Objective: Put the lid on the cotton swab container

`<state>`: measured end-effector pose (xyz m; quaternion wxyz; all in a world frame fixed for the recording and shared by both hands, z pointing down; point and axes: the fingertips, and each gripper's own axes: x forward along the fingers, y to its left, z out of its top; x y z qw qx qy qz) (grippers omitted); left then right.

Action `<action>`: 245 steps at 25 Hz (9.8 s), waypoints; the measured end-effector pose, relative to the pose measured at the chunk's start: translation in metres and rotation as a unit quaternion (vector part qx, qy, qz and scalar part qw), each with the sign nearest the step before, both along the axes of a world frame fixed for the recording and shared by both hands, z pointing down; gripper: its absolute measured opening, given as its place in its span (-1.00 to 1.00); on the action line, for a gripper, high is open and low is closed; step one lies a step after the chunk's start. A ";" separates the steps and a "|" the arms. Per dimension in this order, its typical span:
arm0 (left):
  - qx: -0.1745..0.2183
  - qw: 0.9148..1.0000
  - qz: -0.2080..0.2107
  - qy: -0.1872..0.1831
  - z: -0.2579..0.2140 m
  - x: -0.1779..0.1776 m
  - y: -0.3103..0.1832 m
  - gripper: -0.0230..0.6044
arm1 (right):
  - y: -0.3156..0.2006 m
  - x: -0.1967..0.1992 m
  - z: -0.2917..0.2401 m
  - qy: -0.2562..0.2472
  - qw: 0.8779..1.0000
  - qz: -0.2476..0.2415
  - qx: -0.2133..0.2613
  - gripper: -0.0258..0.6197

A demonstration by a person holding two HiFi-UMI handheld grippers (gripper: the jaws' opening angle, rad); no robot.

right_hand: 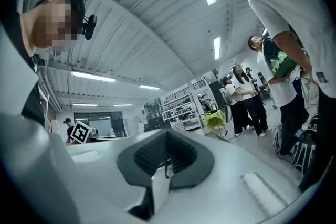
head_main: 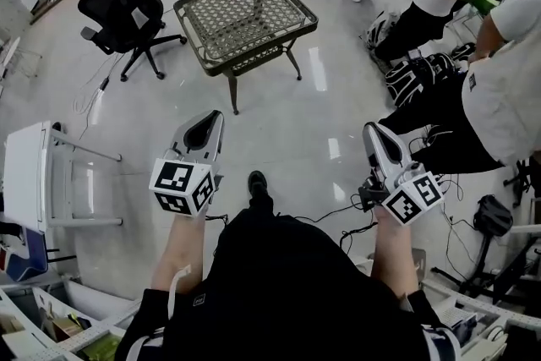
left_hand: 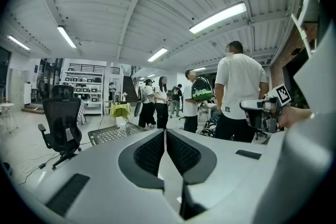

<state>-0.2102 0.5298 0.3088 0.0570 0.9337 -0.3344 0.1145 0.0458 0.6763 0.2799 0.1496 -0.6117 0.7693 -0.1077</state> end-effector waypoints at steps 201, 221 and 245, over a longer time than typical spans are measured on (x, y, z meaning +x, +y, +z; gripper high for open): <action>-0.246 0.965 -0.069 -0.065 0.354 0.272 -0.792 -0.30 | -1.016 0.068 0.377 0.255 0.842 -0.290 -0.376 -0.84; -0.228 0.967 -0.096 -0.056 0.306 0.221 -0.756 -0.39 | -0.995 0.086 0.338 0.183 0.886 -0.254 -0.342 -0.89; -0.146 0.982 -0.118 -0.028 0.143 0.207 -0.696 -0.75 | -0.830 0.168 0.120 0.042 0.975 -0.151 -0.160 -0.89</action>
